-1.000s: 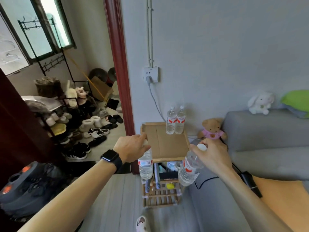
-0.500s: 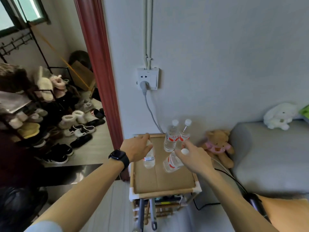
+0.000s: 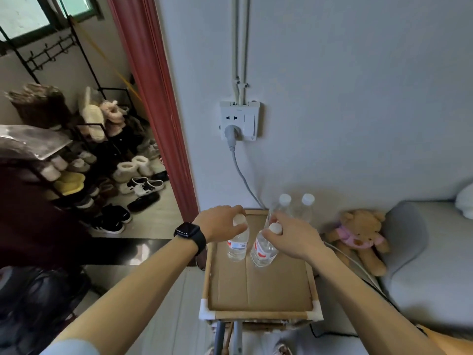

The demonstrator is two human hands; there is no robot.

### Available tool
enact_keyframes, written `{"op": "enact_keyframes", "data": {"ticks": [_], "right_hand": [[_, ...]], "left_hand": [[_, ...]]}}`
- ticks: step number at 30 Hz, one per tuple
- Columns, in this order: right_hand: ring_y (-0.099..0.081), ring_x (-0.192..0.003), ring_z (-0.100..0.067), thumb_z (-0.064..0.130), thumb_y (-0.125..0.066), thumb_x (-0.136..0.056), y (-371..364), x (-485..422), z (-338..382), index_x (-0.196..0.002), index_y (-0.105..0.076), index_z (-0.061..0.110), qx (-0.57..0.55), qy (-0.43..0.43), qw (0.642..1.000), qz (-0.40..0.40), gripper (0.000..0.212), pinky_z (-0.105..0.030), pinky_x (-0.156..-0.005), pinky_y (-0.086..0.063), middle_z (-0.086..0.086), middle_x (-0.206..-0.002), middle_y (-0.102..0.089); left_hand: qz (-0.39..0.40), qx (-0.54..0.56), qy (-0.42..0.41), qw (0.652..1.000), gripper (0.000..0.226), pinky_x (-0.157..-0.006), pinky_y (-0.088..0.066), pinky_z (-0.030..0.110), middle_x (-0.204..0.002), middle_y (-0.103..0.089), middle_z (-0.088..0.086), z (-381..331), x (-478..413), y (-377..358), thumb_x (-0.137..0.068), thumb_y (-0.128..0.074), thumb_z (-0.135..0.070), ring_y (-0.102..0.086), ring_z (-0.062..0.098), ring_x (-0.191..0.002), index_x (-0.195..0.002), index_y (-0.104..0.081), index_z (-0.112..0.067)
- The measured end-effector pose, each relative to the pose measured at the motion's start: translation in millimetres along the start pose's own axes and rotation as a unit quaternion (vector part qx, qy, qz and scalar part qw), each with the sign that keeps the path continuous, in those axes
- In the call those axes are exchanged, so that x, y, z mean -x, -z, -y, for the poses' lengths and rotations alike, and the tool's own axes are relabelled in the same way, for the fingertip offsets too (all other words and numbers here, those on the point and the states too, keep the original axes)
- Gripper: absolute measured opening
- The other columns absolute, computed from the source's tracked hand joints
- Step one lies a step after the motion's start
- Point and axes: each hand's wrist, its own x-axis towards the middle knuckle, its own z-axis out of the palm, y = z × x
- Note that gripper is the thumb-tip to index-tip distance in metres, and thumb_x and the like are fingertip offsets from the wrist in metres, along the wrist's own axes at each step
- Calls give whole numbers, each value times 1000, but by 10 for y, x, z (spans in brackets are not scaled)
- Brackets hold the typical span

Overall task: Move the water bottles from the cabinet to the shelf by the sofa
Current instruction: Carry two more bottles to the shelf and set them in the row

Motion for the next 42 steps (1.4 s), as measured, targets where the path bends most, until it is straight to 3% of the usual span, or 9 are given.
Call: {"op": "enact_keyframes", "data": {"ticks": [4, 7, 10, 20, 24, 27, 32, 35, 42], "right_hand": [[-59, -87, -15, 67, -46, -85, 62, -59, -86, -106, -47, 36, 8, 39, 999, 24, 37, -38, -75, -52, 8, -97, -62], [-54, -78, -13, 68, -45, -89, 39, -87, -59, -99, -44, 30, 23, 46, 999, -3, 39, -32, -61, -42, 6, -89, -56], [-52, -77, -16, 72, -41, -89, 25, -102, -23, -99, -44, 27, 38, 23, 999, -31, 46, -33, -61, -39, 5, -88, -54], [-59, -77, -15, 64, -47, -88, -8, -32, -72, -100, -46, 32, 35, 35, 998, -41, 34, -32, -65, -49, 6, -87, -62], [-59, -70, -15, 80, -44, -82, -61, -44, -29, -84, -49, 25, 48, 7, 995, -83, 55, -30, -59, -44, 8, -73, -57], [-58, -65, -14, 83, -43, -79, -25, -44, 19, -74, -49, 26, 54, -8, 995, -87, 57, -30, -57, -45, 7, -66, -56], [-59, -76, -14, 71, -52, -83, 43, -12, 12, -93, -49, 30, 32, 16, 999, -29, 42, -32, -63, -46, 11, -78, -56], [-57, -73, -12, 57, -60, -84, 75, -26, -3, -92, -50, 29, 2, 46, 999, -3, 31, -35, -64, -50, 11, -77, -56], [-59, -86, -19, 53, -57, -89, 95, -213, 59, -101, -53, 23, 4, 66, 996, -66, 32, -34, -72, -48, 1, -93, -62]], "left_hand": [[1, -45, 34, 998, 48, -63, -42, 30, -93, -64, -5, 33, -4, 92, -87, -50, -67, -59, 18, -80, -118, -50, -31], [-44, -105, 56, 992, 57, -53, -40, 30, -73, -55, -4, 36, -6, 83, -86, -42, -75, -52, 17, -62, -103, -48, -21], [-50, -54, 75, 994, 58, -51, -39, 29, -70, -56, -2, 95, -15, 61, -84, -41, -78, -52, 15, -59, -95, -46, -21], [-16, -19, 47, 999, 59, -67, -55, 34, -89, -67, -5, 180, -21, 50, -80, -41, -82, -62, 16, -75, -113, -49, -34], [-11, 10, 21, 1000, 52, -66, -52, 31, -93, -68, -6, 202, 2, 62, -84, -45, -77, -62, 15, -80, -118, -52, -38], [-9, 21, -2, 1000, 43, -65, -48, 29, -96, -68, -7, 245, 31, 82, -85, -53, -68, -62, 16, -85, -118, -53, -41], [-26, 7, -18, 999, 39, -66, -45, 28, -101, -67, -8, 297, 54, 115, -85, -61, -58, -61, 15, -90, -120, -55, -40], [-35, -17, -35, 999, 40, -67, -42, 28, -106, -66, -6, 272, 26, 104, -89, -59, -55, -60, 16, -93, -123, -56, -33], [-36, -17, -24, 999, 39, -74, -47, 32, -111, -62, -2, 184, -154, 162, -95, -53, -51, -59, 20, -95, -126, -53, -28]]}}
